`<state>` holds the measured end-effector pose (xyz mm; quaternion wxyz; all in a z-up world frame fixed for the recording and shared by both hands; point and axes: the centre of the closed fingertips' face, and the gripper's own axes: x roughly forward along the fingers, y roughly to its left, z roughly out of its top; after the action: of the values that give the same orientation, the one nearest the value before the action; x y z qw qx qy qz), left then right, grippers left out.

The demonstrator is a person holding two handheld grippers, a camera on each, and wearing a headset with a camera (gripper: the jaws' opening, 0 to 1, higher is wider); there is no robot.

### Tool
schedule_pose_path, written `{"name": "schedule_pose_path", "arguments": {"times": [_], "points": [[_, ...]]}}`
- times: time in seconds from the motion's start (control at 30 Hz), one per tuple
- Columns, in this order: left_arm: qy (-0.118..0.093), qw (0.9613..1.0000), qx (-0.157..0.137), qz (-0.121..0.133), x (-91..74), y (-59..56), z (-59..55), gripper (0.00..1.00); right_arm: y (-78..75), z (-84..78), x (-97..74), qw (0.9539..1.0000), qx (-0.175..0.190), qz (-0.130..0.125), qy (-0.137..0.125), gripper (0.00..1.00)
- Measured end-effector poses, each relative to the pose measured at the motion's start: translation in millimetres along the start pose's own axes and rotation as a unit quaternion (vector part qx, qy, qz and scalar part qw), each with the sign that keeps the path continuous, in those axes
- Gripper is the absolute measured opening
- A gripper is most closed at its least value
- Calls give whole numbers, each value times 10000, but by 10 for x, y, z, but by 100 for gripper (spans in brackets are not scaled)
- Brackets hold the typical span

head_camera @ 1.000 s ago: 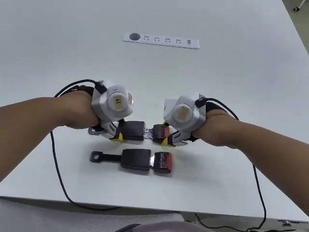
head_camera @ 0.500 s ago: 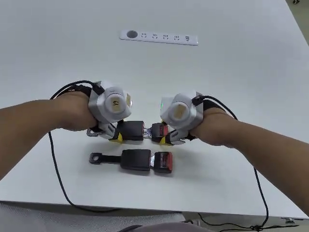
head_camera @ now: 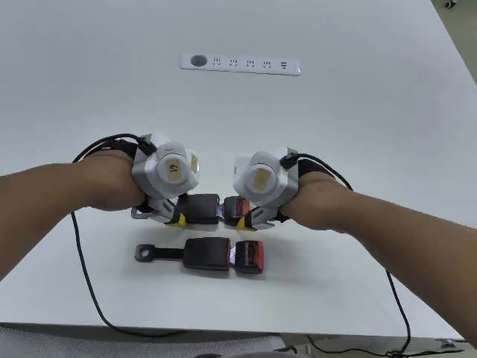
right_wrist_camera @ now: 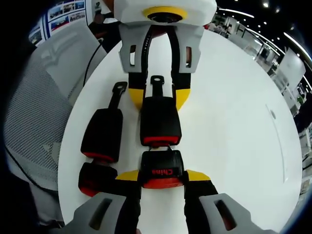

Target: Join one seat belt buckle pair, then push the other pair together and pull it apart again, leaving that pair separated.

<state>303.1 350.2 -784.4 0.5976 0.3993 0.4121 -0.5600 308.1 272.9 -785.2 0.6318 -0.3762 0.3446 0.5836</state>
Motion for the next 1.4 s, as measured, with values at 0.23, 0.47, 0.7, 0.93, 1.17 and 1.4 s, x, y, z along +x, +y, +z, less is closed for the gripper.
{"name": "schedule_pose_path", "arguments": {"times": [0.23,0.47,0.7,0.93,1.17,1.4], "points": [[11,10000,-60,18,-4,-4,1,30,2,6,-20,10000,2,-24,8,30],[-45,9999,-111,19,-6,8,-10,30,13,-5,-41,9999,48,-89,30,30],[-28,9999,-123,34,-5,0,-2,30,14,-131,-152,9999,112,-96,36,31],[99,9999,-51,-6,1,-8,6,31,4,-204,-128,9999,66,-102,41,32],[36,10000,-60,-13,-12,-22,22,31,11,-517,-312,9995,103,-155,240,32],[-65,9999,-157,7,7,-16,11,31,-21,-900,-541,9984,320,-243,397,32]]}}
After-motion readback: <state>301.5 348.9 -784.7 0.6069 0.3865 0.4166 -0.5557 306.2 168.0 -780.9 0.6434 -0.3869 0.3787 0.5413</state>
